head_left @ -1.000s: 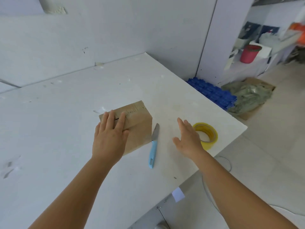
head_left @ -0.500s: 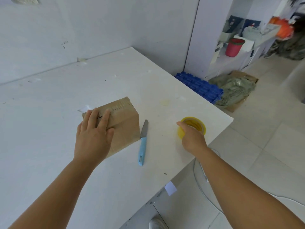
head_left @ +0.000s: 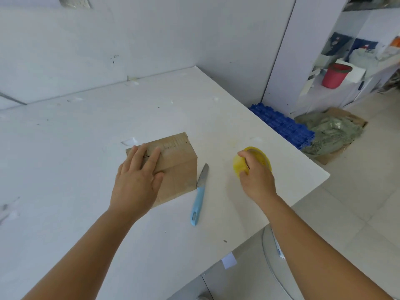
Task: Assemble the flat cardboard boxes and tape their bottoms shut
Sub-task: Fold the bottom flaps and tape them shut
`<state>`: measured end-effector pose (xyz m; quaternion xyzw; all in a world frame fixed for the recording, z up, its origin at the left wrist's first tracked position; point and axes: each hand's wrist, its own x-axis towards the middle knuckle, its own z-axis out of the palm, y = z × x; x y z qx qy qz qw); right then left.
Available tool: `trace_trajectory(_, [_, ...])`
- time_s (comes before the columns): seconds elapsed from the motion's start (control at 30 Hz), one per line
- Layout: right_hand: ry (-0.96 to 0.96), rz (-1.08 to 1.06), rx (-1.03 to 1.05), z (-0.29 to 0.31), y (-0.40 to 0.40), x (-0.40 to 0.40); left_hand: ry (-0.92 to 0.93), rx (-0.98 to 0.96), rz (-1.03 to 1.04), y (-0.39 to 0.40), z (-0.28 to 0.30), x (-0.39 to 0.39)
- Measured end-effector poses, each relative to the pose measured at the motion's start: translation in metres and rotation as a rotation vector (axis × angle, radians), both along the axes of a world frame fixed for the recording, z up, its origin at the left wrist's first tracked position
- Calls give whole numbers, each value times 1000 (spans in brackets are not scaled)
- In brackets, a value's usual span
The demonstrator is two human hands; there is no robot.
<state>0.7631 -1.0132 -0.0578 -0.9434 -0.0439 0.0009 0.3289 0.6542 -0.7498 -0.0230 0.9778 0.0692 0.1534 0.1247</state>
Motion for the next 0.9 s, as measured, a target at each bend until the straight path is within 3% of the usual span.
trace_trajectory(0.23, [-227, 140, 295, 68, 53, -3, 46, -62, 16, 1, 3, -4])
trace_trajectory(0.4, [-287, 274, 447, 100, 96, -12, 68, -26, 22, 4, 10, -5])
trace_trajectory(0.63, [-366, 480, 445, 98, 144, -29, 96, -73, 83, 14, 20, -20])
trace_trajectory(0.9, [-460, 532, 484, 90, 162, -26, 76, -144, 118, 23, 29, -28])
